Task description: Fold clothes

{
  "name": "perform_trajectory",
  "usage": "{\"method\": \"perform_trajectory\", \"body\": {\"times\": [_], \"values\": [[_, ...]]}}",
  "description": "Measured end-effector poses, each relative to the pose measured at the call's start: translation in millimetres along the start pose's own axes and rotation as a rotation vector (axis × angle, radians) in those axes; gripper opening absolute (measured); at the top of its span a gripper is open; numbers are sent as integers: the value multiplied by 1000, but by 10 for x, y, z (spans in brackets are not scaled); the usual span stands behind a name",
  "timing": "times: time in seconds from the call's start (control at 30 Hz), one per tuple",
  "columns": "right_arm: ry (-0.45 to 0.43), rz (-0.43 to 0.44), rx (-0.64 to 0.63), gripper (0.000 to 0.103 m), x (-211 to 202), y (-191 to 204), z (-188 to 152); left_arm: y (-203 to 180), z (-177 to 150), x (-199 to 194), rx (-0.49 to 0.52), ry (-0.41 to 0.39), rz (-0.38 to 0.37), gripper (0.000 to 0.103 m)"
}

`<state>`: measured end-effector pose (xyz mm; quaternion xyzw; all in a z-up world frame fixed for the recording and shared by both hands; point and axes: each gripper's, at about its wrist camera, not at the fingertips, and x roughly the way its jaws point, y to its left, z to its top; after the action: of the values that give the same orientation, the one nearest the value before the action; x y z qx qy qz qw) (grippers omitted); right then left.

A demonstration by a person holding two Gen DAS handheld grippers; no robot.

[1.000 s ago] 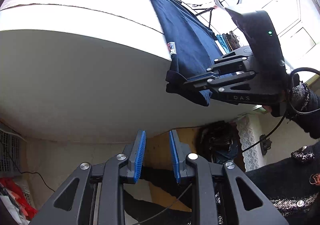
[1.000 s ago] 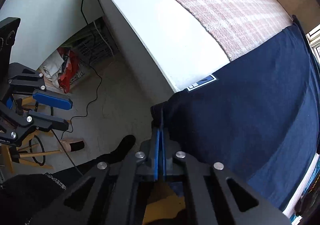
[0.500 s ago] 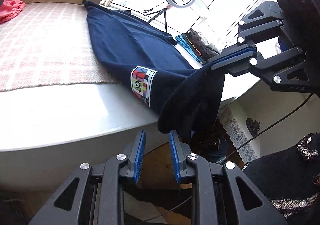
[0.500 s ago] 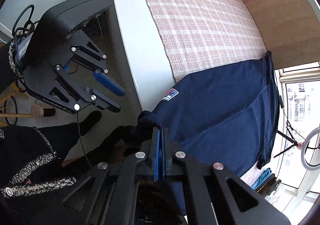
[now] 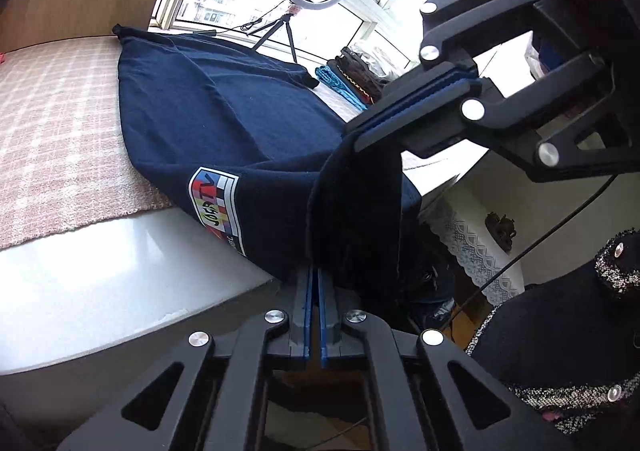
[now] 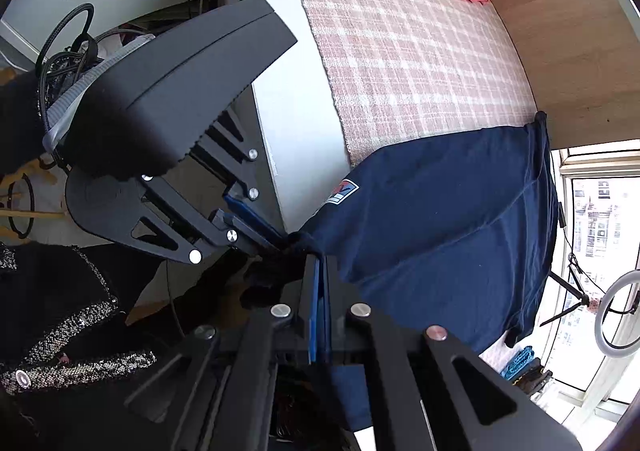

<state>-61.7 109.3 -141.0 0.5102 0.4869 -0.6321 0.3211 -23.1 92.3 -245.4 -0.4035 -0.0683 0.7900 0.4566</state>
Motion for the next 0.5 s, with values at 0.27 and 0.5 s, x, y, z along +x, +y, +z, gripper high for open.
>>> {"method": "perform_trajectory", "body": {"times": [0.27, 0.5], "values": [[-144, 135, 142, 21, -146, -54, -47, -10, -517, -197, -86, 73, 60, 0], [-108, 323, 574, 56, 440, -169, -830, 264, -777, -260, -236, 87, 174, 0]]}}
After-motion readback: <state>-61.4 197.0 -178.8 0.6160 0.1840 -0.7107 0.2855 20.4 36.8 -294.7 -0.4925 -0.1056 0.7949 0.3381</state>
